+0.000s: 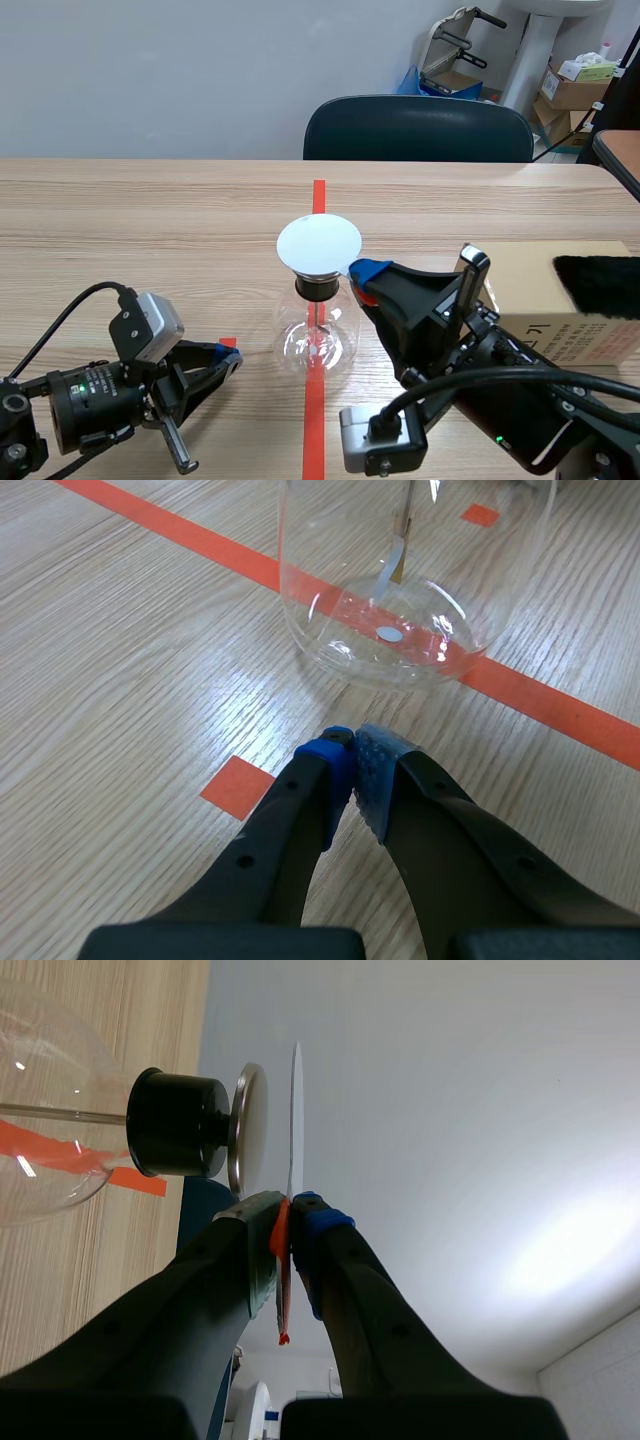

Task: Do the electroscope experiment

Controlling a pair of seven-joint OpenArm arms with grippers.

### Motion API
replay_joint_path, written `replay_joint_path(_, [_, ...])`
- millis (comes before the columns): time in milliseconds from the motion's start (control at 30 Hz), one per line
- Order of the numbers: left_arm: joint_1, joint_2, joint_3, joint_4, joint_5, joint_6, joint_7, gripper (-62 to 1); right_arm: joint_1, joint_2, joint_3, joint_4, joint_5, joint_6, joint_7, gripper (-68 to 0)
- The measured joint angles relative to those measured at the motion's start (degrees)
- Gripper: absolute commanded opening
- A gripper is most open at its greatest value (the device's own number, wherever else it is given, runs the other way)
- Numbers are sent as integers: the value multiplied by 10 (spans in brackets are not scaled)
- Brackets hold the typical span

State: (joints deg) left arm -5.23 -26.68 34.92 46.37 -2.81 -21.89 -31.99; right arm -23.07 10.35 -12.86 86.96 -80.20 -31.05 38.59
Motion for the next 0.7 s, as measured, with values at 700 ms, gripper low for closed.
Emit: replay_joint_path(700, [0,0,0,0,0,0,0,-580,0,0,0,0,-6,0,-8,-656])
